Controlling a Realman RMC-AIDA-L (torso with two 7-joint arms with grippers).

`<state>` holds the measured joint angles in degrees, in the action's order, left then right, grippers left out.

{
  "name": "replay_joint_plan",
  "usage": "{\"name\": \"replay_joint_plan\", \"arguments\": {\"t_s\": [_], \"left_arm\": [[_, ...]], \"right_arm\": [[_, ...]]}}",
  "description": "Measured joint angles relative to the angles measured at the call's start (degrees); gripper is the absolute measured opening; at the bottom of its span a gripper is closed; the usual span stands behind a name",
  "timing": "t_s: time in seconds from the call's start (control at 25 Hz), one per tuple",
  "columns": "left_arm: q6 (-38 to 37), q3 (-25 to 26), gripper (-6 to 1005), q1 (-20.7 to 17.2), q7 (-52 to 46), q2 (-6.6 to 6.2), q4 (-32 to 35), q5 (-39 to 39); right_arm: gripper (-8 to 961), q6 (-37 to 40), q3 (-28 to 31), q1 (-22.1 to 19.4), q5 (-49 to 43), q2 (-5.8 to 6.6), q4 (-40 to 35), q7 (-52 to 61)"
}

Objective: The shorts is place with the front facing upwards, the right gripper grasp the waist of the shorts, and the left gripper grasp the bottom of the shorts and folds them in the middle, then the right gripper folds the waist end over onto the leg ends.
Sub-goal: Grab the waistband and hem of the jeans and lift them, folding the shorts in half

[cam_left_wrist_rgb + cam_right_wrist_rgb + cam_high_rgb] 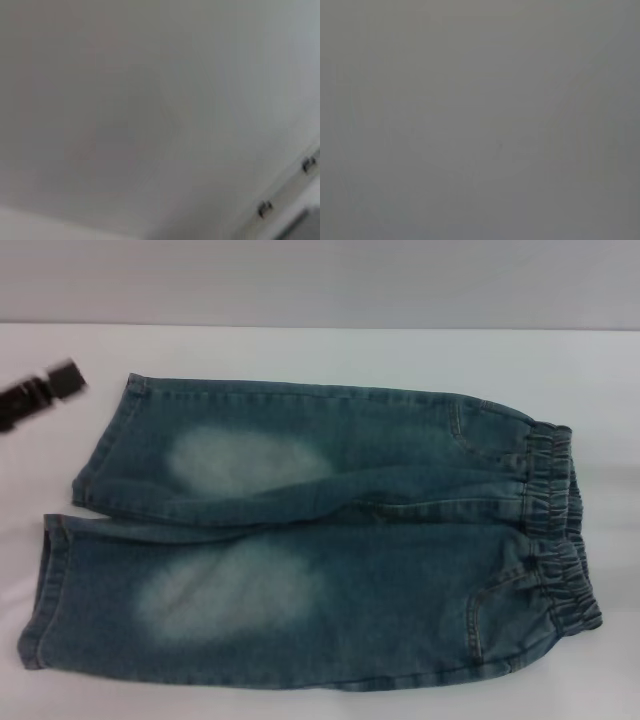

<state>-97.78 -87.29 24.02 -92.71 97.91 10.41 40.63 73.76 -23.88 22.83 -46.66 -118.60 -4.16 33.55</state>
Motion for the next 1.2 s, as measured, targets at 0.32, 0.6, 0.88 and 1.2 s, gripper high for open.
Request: {"name": "replay_joint_plan", "arguments": {"t_s": [0.32,0.6,0.88,1.2], "left_arm": [[0.29,3.12,804,1.44,-13.03,-2.93,3.76,14.15],[1.06,17.67,801,0.84,-25.95,-4.72,11.03,44.83],[-1.77,26.91,798,0.56,-32.19,-5.18,14.57,62.60],[-3.26,31.96,795,-0.46,-33.94,-4.25,16.19,74.33]], "right_arm": [[503,-2.00,0.06,0.69,-0.02,0.04,-0.98,-0.40],[503,-4.96,-0.02,1.08,-0.02,0.09,-1.43,-1.07],[502,-6.96,-0.74,1.47,-0.03,0.09,-1.47,-1.62],[504,-7.56,-0.73,1.96,-0.11,0.02,-1.31,-3.99]]}}
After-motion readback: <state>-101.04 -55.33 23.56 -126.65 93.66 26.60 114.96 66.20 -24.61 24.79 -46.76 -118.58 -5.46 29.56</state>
